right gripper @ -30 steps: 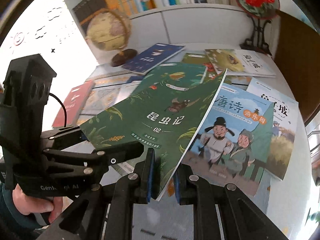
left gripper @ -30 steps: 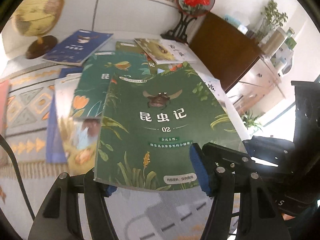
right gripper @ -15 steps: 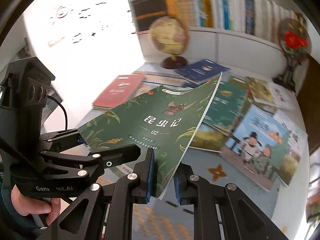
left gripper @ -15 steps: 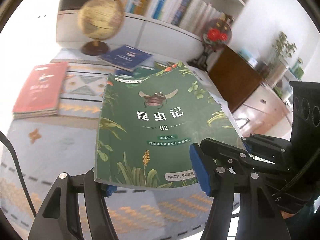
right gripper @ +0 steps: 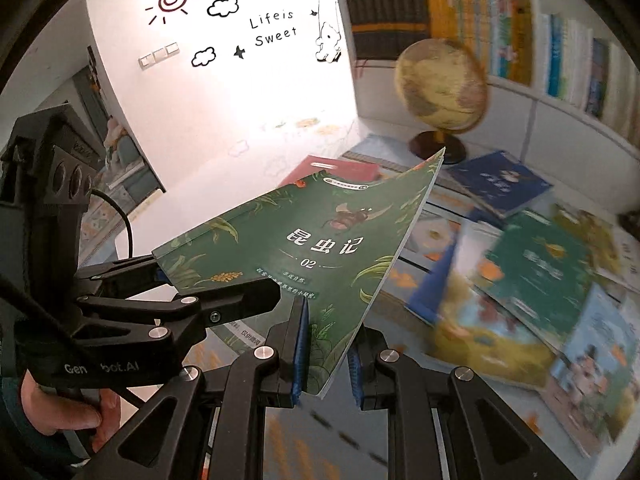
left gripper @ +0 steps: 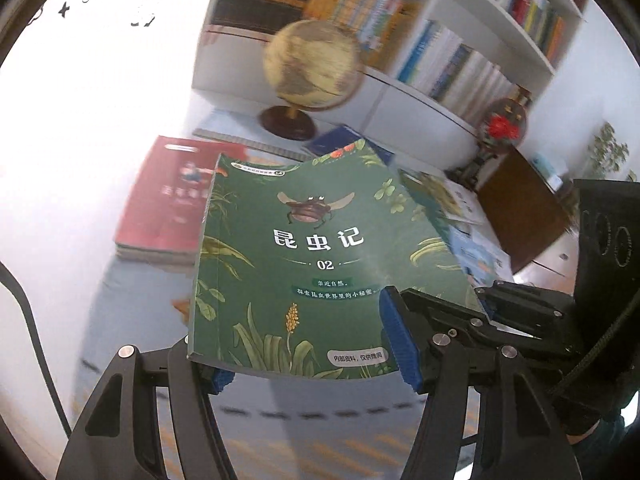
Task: Organize books
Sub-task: 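Carry the green beetle book with both tools and lay it on the stack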
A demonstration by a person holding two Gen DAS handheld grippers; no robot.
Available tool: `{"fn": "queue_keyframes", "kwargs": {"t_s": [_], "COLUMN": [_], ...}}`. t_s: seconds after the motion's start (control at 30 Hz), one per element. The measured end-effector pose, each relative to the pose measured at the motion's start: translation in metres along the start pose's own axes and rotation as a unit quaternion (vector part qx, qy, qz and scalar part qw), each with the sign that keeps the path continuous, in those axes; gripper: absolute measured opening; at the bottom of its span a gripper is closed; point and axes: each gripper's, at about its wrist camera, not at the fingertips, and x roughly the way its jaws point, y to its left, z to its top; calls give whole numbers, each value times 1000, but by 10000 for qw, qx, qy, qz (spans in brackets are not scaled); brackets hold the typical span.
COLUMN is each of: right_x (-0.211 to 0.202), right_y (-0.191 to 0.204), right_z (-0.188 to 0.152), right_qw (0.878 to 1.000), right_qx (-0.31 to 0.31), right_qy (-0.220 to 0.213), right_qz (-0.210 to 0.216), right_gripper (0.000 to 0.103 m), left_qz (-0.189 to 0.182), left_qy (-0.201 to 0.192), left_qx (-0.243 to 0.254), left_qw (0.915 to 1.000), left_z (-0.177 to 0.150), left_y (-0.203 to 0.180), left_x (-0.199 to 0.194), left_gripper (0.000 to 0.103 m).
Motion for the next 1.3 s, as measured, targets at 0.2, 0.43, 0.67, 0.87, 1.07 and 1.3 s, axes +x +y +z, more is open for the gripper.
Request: {"fn": "queue_keyframes", "kwargs": {"t_s": [0.2,0.43,0.67,0.87,1.07,1.3], "right_x": [72,131,162,186,202,216], "right_y": [10,9,-4,-15,-20,-21], "right_z": [46,77,90,100,98,86], "right_qw": [9995,9978,9955,9924,9892,9859], "right_qx": [236,537,811,1045,1203,1253], "right_qy": [156,330,482,614,784,1073], "right_qz": [147,212,117,216,291,269], "right_gripper": [17,18,18,18,18,18], "left_qz": [78,50,-170,-170,-10,112], "left_qy": [128,386,551,691,831,917], "left_qx": [-93,-214,-262,-392,-596,-897], "left_qw": [9998,9990,9980,9967,9948,9917], "left_z": [37,59,71,76,73,68], "left_y": [65,114,133,150,172,190], "left_x": [29,61,87,101,109,115], "left_gripper": [60,60,60,60,60,60]}}
